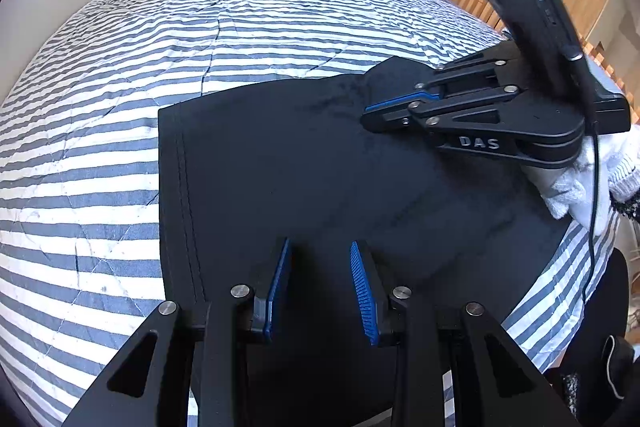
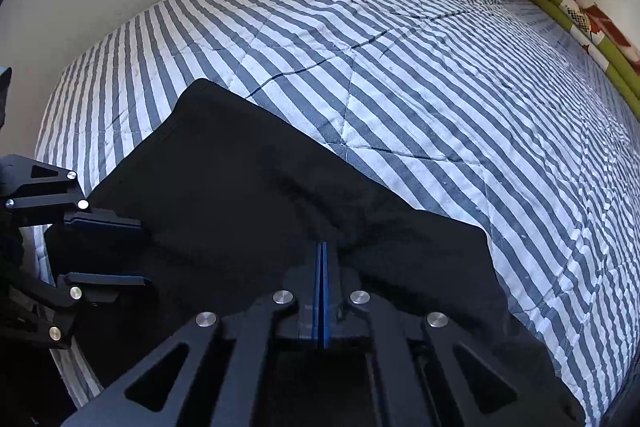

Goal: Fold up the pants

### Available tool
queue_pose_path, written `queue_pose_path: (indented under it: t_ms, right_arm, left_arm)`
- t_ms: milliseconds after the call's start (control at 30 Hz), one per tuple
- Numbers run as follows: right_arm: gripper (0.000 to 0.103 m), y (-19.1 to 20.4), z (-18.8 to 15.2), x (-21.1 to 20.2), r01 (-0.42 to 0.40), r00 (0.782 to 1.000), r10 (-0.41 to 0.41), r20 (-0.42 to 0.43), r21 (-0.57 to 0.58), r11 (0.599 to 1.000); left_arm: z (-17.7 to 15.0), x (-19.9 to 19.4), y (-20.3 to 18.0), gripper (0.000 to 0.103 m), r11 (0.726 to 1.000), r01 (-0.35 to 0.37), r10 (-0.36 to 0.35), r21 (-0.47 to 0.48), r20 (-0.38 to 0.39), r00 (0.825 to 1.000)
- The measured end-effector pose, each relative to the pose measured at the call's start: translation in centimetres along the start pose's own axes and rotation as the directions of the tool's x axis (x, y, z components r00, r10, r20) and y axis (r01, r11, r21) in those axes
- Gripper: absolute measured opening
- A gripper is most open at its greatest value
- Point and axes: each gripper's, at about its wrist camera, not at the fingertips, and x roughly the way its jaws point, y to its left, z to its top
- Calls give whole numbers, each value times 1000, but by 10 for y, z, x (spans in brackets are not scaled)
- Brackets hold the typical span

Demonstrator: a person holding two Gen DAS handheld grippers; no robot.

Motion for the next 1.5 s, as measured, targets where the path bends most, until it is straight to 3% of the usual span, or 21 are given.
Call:
queue_pose_path:
  t_ms: [233,367,500,567,667,767,1033,1267,1333,1433,1500]
  right_arm:
    - [0,2,-22,-84,-116,988,105,114,101,988]
    - [0,13,-50,-126,-111,985,97,142,99,989]
    - [0,28,-91,-137,-227,970,210,118,157,961]
    - [0,53,-118,-134,-279,959,269,88,124,952]
    - [0,99,-156,-121,-287,958,287,16,25,958]
    - [1,122,-177,-108,-287,958,286,-16,-11,958]
    - [7,135,-181,-80,-123,992,119,-30,-148,981]
    - [11,124,-189,-93,-135,990,138,11,-145,980]
    - [23,119,-190,-91,-133,990,137,20,-131,982]
    - [27,115,-196,-78,-94,996,94,-10,-131,987]
    - [27,113,-199,-82,-102,994,106,25,-136,985]
  left_arm:
    - [7,5,8,33,1000,-8,8,-25,1,1000]
    - [10,7,13,33,998,5,-4,-63,5,1000]
    - [12,8,14,33,996,-8,9,-88,8,1000]
    - [11,9,15,33,995,-13,13,-95,9,1000]
    - [6,8,13,33,996,-27,28,-89,9,1000]
    - [-1,3,8,35,996,-39,40,-78,6,999]
    - [-3,2,2,41,997,-44,44,-67,-3,999]
    - [-2,1,1,44,997,-23,22,-78,-6,1000]
    - [-1,2,3,44,996,-13,13,-91,-6,1000]
    - [0,3,2,45,996,-12,12,-93,-8,1000]
    - [0,4,0,47,996,-18,17,-87,-9,1000]
